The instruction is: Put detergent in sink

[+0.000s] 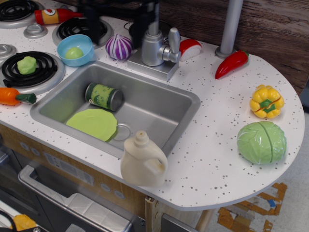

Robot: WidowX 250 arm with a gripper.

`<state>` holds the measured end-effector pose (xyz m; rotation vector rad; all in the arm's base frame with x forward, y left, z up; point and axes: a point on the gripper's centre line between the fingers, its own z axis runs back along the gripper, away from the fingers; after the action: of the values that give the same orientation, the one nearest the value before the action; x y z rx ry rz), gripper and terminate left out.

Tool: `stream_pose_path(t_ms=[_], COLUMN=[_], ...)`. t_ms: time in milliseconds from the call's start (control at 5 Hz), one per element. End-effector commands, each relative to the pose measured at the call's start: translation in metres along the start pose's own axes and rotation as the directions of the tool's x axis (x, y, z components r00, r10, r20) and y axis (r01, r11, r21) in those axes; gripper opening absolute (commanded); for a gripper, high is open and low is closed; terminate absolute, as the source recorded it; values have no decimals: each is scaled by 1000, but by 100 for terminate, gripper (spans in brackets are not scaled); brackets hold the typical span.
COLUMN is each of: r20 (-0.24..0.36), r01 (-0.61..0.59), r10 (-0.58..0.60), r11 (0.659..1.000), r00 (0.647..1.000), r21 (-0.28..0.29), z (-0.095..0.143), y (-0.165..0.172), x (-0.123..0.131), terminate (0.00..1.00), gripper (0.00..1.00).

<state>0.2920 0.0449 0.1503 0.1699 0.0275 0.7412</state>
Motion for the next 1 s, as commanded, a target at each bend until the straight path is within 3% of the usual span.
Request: stream_pose_path(t_ms=[0, 200, 400, 600, 800], r20=[26, -46, -59, -47, -12], r01=[-351, -543, -684, -783, -877], r10=[351, 543, 684, 785, 879], r11=[936, 840, 729, 620, 476], r00=[936, 839, 727, 618, 476], r21=[-1, 3, 21, 57, 56], z=[15, 11, 7, -2, -13], y=[-9, -14, -20, -23, -21], x=[-30, -41, -57, -67, -73], terminate=[0, 0, 0, 0, 0], gripper=[100, 100, 100, 100, 100])
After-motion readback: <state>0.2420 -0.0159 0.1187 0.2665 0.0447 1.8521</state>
